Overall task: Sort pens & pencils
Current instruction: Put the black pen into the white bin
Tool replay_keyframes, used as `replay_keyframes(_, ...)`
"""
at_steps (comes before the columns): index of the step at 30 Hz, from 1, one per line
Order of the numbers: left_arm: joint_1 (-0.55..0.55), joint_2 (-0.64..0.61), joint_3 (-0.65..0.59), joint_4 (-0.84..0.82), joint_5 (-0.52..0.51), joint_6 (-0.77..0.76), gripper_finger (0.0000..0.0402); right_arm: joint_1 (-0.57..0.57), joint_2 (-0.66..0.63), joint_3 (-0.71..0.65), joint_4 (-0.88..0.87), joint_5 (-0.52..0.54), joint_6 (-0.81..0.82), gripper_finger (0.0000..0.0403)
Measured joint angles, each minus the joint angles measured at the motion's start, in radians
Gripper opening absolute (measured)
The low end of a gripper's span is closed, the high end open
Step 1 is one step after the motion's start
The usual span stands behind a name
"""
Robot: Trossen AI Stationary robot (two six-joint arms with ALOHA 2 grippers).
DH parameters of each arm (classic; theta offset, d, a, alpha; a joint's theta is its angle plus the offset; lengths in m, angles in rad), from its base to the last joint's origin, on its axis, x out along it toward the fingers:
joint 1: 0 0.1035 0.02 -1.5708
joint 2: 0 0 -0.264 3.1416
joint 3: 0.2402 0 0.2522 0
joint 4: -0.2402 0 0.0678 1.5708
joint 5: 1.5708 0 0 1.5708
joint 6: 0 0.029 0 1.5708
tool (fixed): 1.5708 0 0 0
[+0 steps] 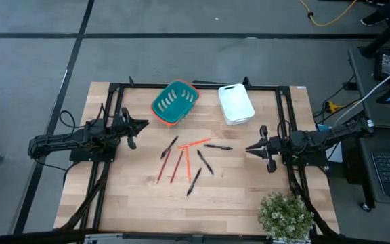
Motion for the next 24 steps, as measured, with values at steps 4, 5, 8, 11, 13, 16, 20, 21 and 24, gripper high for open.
replay_keyframes(4, 0.0, 0.0, 0.0, 0.0, 0.082, 0.0, 0.0041, 0.0, -0.001, 0.0, 0.002, 0.001, -0.025, 0.0048)
replay_keyframes(5, -0.001, 0.0, 0.0, 0.0, 0.084, -0.001, 0.0041, 0.0, -0.001, 0.0, 0.002, 0.001, -0.035, 0.0048)
replay_keyframes(8, 0.0, 0.0, 0.0, 0.0, 0.084, -0.006, 0.0041, 0.0, -0.001, 0.0, 0.002, 0.001, -0.035, 0.0048)
replay_keyframes(11, 0.0, 0.0, 0.0, -0.001, 0.084, -0.008, 0.0041, 0.0, -0.001, 0.0, 0.002, 0.002, -0.037, 0.0048)
replay_keyframes(13, 0.0, 0.0, 0.0, -0.001, 0.084, -0.007, 0.0041, 0.0, -0.001, 0.0, 0.002, 0.003, -0.036, 0.0048)
replay_keyframes(16, 0.0, 0.0, 0.0, -0.008, 0.115, -0.006, 0.0041, 0.0, -0.001, 0.0, 0.002, 0.004, -0.037, 0.0048)
replay_keyframes(20, 0.0, 0.002, 0.0, -0.034, 0.257, -0.007, 0.0041, -0.001, -0.001, 0.0, 0.002, 0.011, -0.043, 0.0048)
replay_keyframes(21, 0.0, 0.005, 0.0, -0.029, 0.284, -0.009, 0.0041, -0.003, -0.001, 0.0, 0.002, 0.029, -0.048, 0.0048)
replay_keyframes(24, -0.001, 0.028, 0.0, -0.02, 0.347, -0.002, 0.0041, -0.003, 0.0, 0.0, 0.002, 0.069, -0.019, 0.0048)
